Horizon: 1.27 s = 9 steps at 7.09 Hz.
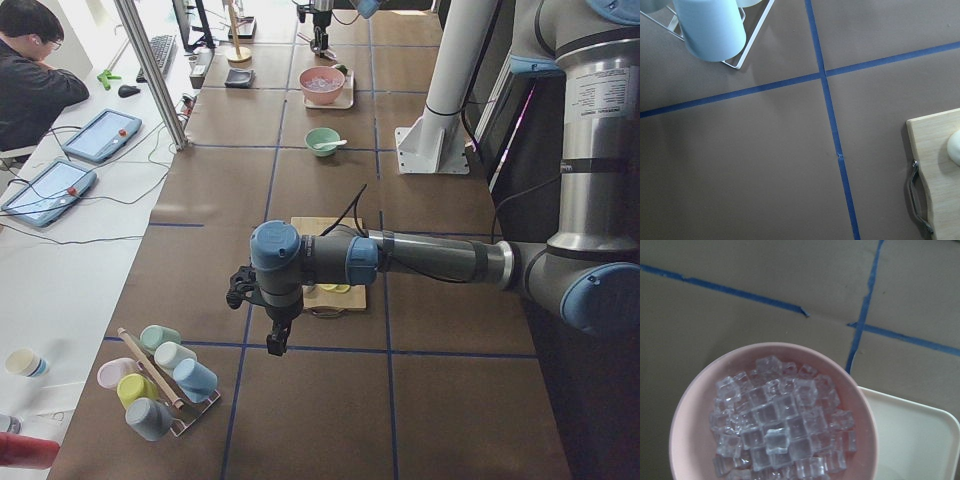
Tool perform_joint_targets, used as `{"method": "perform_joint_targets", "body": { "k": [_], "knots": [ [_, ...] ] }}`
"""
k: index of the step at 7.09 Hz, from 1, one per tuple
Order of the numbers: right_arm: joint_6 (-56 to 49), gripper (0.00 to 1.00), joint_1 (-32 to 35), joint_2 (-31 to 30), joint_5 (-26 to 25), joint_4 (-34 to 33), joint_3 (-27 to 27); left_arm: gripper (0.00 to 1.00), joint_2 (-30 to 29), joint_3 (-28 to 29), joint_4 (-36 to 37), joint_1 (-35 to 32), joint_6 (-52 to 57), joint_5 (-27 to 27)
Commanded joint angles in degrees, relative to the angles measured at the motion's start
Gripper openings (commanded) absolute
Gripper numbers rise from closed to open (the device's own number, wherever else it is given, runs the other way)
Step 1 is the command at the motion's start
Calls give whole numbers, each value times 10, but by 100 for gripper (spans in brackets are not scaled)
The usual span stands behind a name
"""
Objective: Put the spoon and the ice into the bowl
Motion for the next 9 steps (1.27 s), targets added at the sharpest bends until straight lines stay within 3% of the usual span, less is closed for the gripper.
{"method": "perform_joint_targets", "body": {
  "k": [1, 2, 4, 6, 9],
  "knots": [
    [17, 99, -55, 3, -23, 53, -45, 100, 1, 0, -1, 0, 1, 0],
    [19, 99, -57, 4, -24, 93, -72, 100, 1, 0, -1, 0, 1, 0],
    [19, 98, -58, 7, -24, 101, -79, 100, 1, -2, -1, 0, 1, 0],
    [23, 85, -59, 8, -25, 101, -83, 100, 2, -3, -1, 0, 1, 0],
    [53, 78, -63, 37, -35, 100, -104, 100, 10, -8, -4, 0, 1, 0]
  ]
}}
